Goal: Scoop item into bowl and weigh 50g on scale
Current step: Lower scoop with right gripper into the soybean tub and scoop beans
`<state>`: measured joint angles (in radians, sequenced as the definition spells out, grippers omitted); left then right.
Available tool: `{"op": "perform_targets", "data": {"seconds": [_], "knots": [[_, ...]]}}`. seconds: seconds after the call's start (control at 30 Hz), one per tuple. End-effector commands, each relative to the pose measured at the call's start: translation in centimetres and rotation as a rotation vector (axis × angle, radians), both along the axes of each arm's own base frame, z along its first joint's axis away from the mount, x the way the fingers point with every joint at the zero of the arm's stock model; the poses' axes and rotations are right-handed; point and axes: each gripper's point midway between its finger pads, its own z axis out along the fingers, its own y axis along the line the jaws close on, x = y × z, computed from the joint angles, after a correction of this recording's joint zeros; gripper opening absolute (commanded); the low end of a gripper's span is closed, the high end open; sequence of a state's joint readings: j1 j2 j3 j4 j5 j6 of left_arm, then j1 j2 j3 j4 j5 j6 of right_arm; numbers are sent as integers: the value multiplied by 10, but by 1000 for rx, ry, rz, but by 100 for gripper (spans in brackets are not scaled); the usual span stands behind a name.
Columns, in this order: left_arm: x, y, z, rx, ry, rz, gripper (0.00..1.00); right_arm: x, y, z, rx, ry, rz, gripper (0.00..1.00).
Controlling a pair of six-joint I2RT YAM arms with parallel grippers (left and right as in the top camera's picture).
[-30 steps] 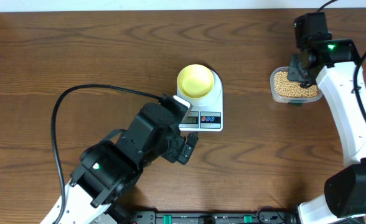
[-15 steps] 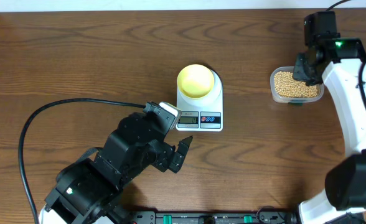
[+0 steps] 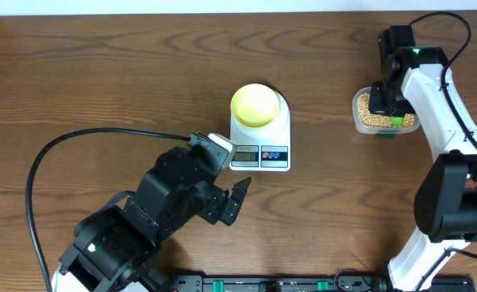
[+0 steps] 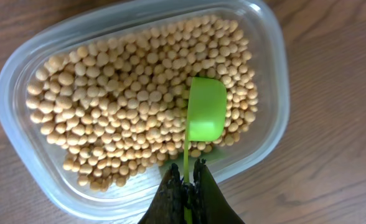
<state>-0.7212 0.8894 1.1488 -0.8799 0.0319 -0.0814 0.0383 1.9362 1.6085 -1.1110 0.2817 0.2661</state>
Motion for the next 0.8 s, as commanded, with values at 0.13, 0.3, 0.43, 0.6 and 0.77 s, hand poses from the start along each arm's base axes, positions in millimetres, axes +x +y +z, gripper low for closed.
{"op": "perform_targets", "data": {"seconds": [0.13, 0.3, 0.43, 0.6, 0.77], "knots": [[-1, -1, 3, -11, 2, -6, 98, -8, 27, -7, 253, 57, 80, 1], [-1, -1, 3, -11, 2, -6, 98, -8, 27, -5, 418, 45, 101, 1], [-1, -1, 3, -11, 2, -6, 98, -9, 17, -2, 508, 23, 107, 1], [-1, -1, 3, -11, 2, -6, 98, -9, 3, 7, 670, -41, 125, 1], [-1, -1, 3, -11, 1, -6, 98, -10, -11, 17, 792, -108, 102, 1]]}}
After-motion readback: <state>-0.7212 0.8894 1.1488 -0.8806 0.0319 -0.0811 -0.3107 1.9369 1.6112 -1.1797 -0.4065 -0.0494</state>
